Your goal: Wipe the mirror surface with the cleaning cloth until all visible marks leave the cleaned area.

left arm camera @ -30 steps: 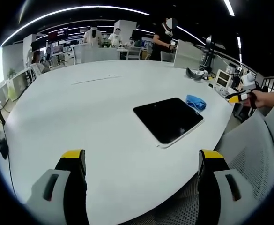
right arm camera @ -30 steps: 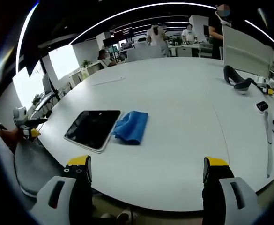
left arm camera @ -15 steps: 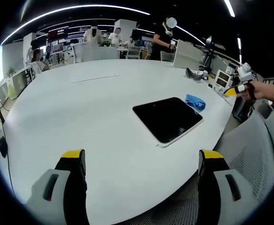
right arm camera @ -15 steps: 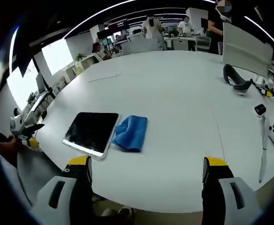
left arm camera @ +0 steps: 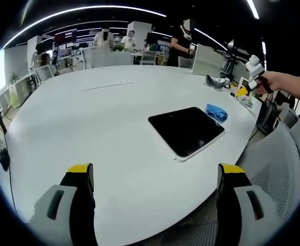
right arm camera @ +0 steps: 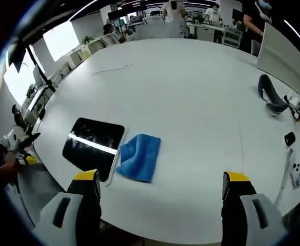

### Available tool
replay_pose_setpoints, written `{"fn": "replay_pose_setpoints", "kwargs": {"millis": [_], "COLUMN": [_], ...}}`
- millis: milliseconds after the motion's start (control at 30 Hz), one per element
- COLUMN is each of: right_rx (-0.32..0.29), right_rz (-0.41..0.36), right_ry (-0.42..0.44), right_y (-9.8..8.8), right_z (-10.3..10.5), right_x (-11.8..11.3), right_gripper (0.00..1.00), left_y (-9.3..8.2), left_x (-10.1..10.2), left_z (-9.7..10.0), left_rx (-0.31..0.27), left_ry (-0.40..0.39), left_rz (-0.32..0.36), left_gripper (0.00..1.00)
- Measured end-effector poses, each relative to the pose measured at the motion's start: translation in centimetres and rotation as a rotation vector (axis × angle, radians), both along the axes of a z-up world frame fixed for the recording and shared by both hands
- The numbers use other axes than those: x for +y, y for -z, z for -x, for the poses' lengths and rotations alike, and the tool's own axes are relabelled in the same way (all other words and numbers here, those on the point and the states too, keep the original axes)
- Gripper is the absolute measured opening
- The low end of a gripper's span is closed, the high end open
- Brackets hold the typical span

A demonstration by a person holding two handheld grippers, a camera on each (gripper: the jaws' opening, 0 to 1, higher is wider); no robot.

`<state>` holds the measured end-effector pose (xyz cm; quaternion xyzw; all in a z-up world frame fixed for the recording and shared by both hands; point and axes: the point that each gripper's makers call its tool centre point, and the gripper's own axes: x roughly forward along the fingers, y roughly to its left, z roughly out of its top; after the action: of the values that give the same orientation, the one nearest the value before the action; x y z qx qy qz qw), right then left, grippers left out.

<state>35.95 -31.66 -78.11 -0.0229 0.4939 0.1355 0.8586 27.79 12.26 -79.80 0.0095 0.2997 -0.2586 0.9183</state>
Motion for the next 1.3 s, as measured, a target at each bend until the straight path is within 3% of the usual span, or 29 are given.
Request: {"fn": "replay_pose_setpoints", "kwargs": {"millis": [267, 567, 767, 1000, 1100, 1300], "right_rx": [0.029, 0.097, 0.104, 0.064, 0.083, 0.116], "right_rz": [0.008, 0.019, 0.006, -0.007, -0.018, 0.023], "right_ry": [-0.03, -0.048, -0.033, -0.073, -0.073, -0.062], "right_y": [0.9, 4.5, 6.5, 6.9, 7.5, 8.9], "right_z": [-2.0, -1.7, -1.7, -3.0, -3.2, -3.1], "right_x": [0.8, 1.3, 1.7, 4.5, 5.8, 6.2], "right_gripper": [0.98, 0.94, 0.76, 0.41, 0.37, 0.21], "left_y": [0.3, 0.4, 0.5, 0.7, 0.9, 1.1], "left_x": [-0.3, -0.3, 0.0, 0.2, 0.1, 0.1], "left_z": [0.3, 0.2, 0.1, -0.1, 0.0, 0.0], "left_rx": [0.018, 0.016, 0.019, 0.017, 0.025, 0.031], "left_ry": [0.016, 0.015, 0.0, -0.007, 0.002, 0.006], "left_rz": [-0.01, -0.012, -0.012, -0.016, -0.018, -0.019], "left_gripper": [0.99, 0.99, 0.99, 0.99, 0.99, 0.99]}}
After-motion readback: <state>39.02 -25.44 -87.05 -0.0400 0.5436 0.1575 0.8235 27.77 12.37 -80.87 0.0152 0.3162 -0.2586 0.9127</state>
